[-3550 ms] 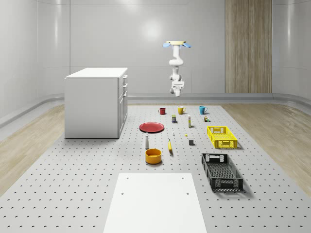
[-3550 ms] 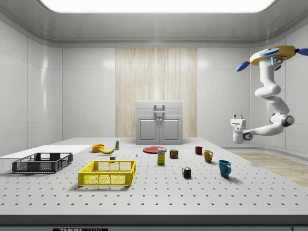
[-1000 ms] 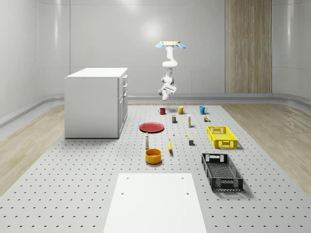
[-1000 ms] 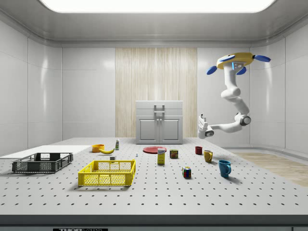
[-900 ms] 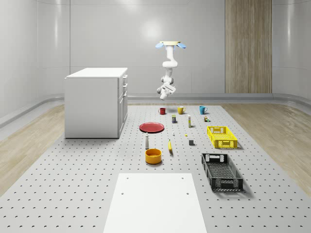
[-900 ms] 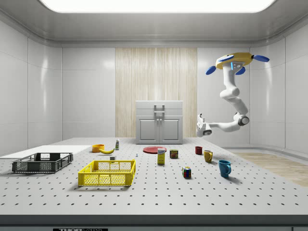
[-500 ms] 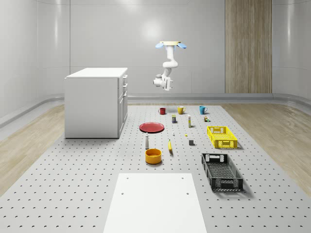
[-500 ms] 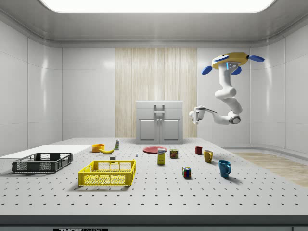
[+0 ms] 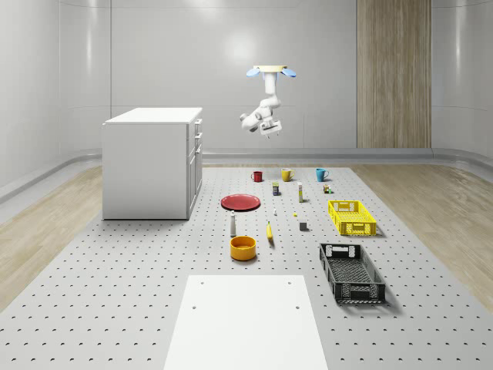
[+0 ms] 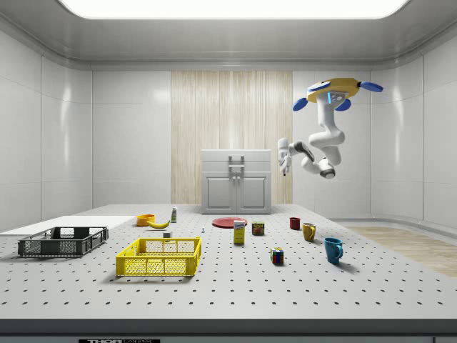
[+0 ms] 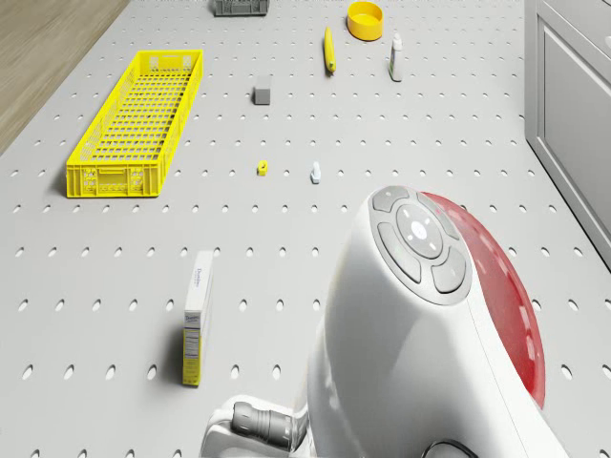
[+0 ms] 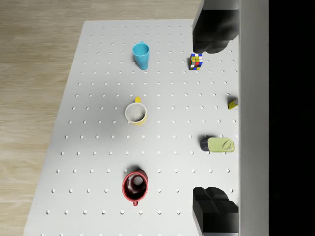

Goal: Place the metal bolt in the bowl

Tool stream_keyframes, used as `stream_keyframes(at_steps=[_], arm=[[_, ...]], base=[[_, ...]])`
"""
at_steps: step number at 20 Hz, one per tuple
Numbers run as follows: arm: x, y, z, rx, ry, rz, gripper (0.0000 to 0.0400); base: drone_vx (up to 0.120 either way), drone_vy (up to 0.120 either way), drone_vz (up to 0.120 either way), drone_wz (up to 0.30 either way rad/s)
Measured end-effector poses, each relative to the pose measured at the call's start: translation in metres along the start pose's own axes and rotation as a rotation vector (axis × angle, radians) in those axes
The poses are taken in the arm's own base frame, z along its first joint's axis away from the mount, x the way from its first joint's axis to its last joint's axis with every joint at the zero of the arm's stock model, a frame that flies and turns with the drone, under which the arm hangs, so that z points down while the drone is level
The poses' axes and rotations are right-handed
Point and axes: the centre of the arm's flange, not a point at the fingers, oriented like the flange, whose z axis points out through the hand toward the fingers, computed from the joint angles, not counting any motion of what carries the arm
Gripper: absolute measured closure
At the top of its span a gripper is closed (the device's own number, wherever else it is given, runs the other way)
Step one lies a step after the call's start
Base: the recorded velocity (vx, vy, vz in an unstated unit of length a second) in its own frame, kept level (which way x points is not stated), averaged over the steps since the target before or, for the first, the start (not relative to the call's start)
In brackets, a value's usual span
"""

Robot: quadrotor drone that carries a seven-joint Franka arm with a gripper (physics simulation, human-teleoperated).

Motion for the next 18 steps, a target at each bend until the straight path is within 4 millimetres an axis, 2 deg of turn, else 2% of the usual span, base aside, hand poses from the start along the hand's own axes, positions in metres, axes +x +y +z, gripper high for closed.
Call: stream_keyframes(at_steps=[5,13,17,18], arm=[[-0.01,-0.01,0.0,-0.095,0.1,-0.003,0.0],[-0.015,-0.015,0.001,-0.145,0.153,-0.005,0.0],[-0.016,-0.015,0.002,-0.153,0.162,-0.005,0.0],[-0.016,-0.015,0.002,-0.154,0.163,-0.005,0.0]], base=[[0.12,0.0,0.0,0.0],[0.12,0.0,0.0,0.0],[0.12,-0.11,0.0,0.0],[0.12,0.0,0.0,0.0]])
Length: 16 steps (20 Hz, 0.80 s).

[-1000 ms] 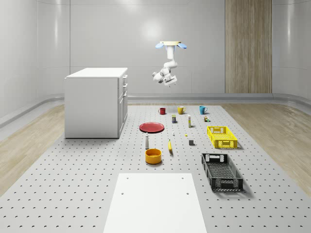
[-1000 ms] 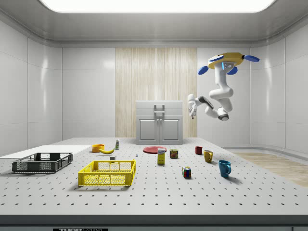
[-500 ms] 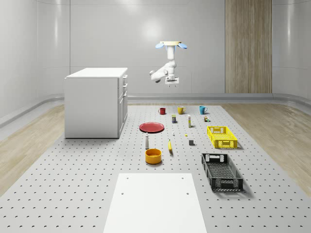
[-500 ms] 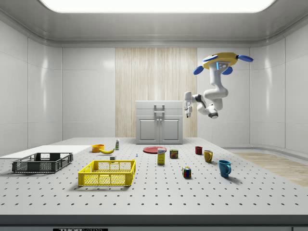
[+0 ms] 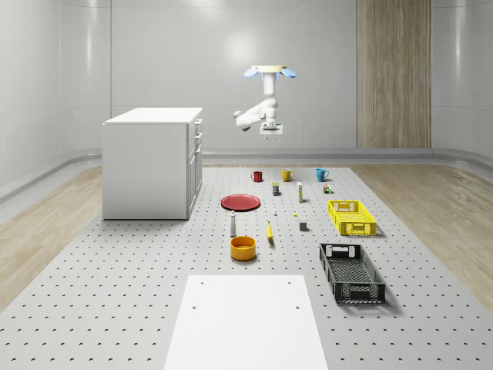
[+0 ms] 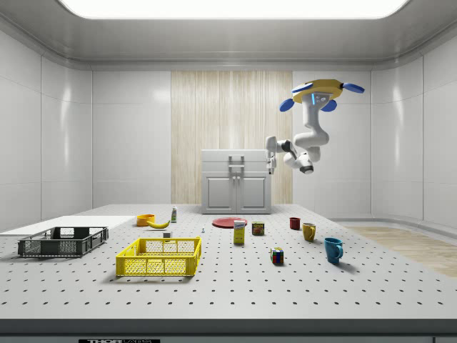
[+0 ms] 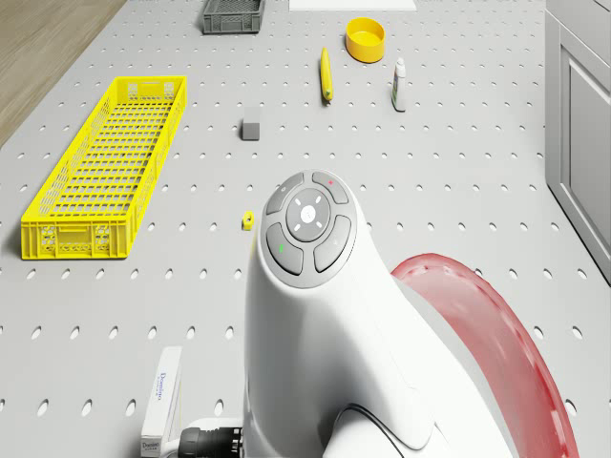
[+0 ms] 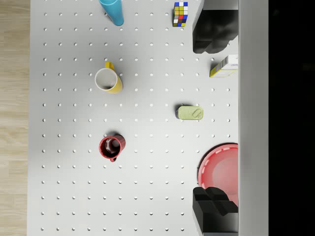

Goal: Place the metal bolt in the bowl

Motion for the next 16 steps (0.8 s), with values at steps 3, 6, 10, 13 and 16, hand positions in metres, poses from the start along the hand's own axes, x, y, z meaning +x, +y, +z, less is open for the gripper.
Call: stream_keyframes(at_steps=[3,6,10,13,16], arm=[[-0.0003,-0.0003,0.0,-0.003,0.003,0.0,0.0],[-0.0004,-0.0004,0.0,-0.004,0.004,0.0,0.0],[-0.0005,-0.0005,0.0,-0.005,0.006,0.0,0.0],[-0.0006,-0.0005,-0.0001,-0.005,0.006,0.0,0.0],[-0.0006,-0.0006,-0.0001,-0.006,0.006,0.0,0.0]], base=[[0.12,0.0,0.0,0.0],[0.12,0.0,0.0,0.0],[0.12,0.0,0.0,0.0],[0.12,0.0,0.0,0.0],[0.12,0.0,0.0,0.0]])
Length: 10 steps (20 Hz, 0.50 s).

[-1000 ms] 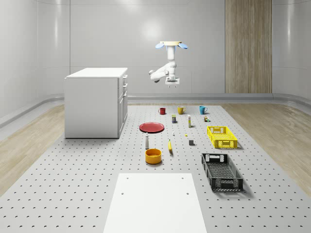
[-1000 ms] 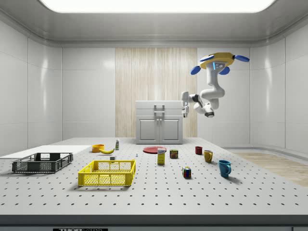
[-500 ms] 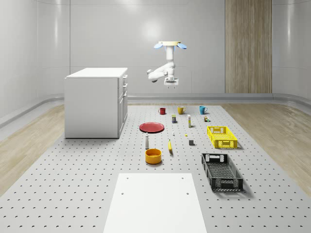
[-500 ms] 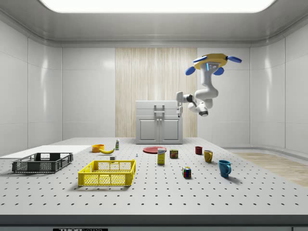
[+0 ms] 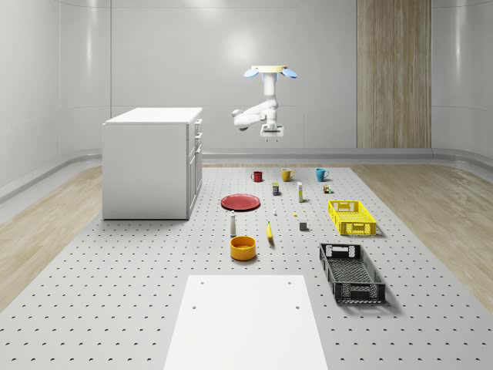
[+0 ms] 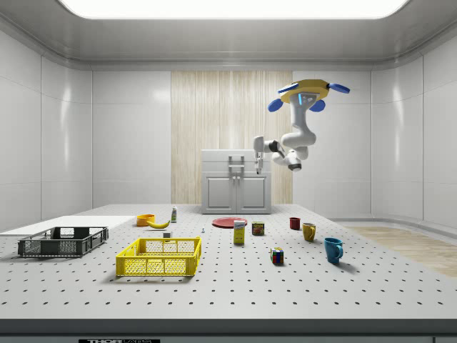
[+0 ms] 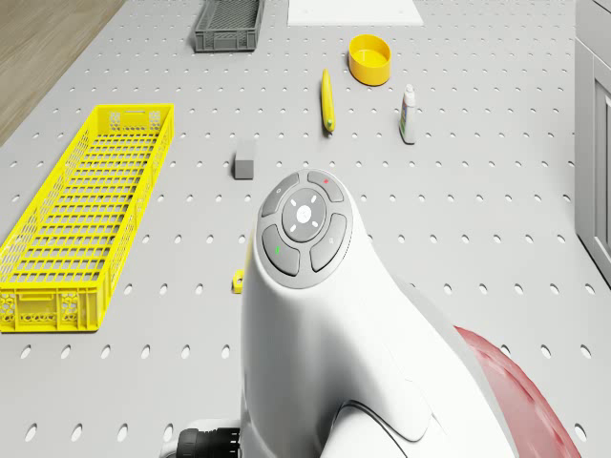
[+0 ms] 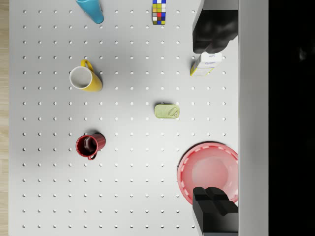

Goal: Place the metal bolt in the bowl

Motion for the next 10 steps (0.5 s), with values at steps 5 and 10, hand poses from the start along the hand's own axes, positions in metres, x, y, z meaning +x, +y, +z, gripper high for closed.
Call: stream_keyframes(at_steps=[5,10], arm=[[0.0,0.0,0.0,0.0,0.0,0.0,0.0],[0.0,0.0,0.0,0.0,0.0,0.0,0.0]], base=[[0.12,0.0,0.0,0.0],[0.12,0.0,0.0,0.0]])
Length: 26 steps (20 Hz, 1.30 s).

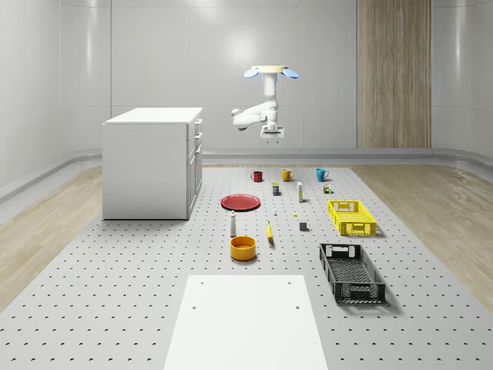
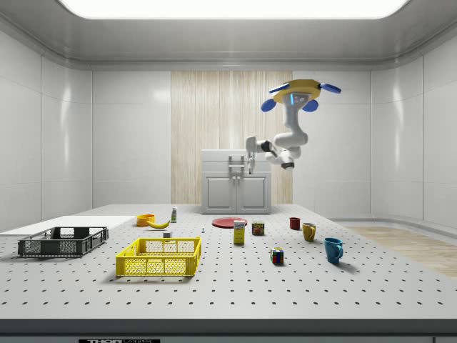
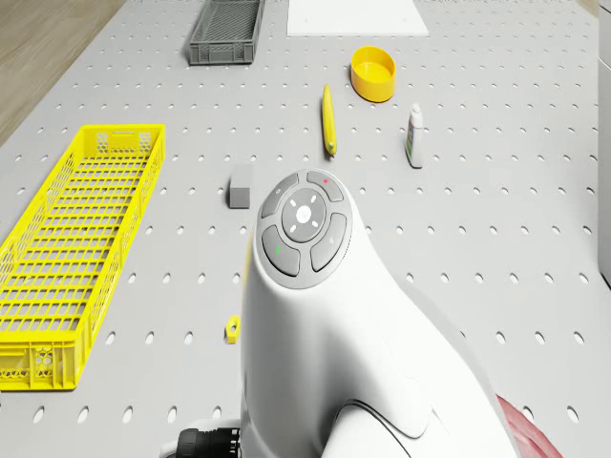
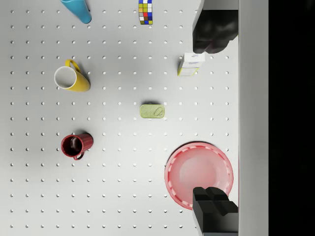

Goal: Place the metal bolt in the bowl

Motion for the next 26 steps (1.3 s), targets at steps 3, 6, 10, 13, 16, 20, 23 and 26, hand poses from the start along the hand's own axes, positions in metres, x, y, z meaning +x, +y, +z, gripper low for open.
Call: stream_keyframes(at_steps=[3,6,10,13,16,20,23,26], arm=[[0.0,0.0,0.0,0.0,0.0,0.0,0.0],[0.0,0.0,0.0,0.0,0.0,0.0,0.0],[0.0,0.0,0.0,0.0,0.0,0.0,0.0],[0.0,0.0,0.0,0.0,0.0,0.0,0.0],[0.0,0.0,0.0,0.0,0.0,0.0,0.0],[0.0,0.0,0.0,0.0,0.0,0.0,0.0],[0.0,0.0,0.0,0.0,0.0,0.0,0.0],[0.0,0.0,0.0,0.0,0.0,0.0,0.0]], base=[[0.12,0.0,0.0,0.0],[0.12,0.0,-0.013,0.0],[0.12,0.0,-0.12,0.0],[0.12,0.0,-0.12,0.0],[0.12,0.0,-0.12,0.0],[0.12,0.0,-0.12,0.0],[0.12,0.0,-0.12,0.0],[0.12,0.0,-0.12,0.0]])
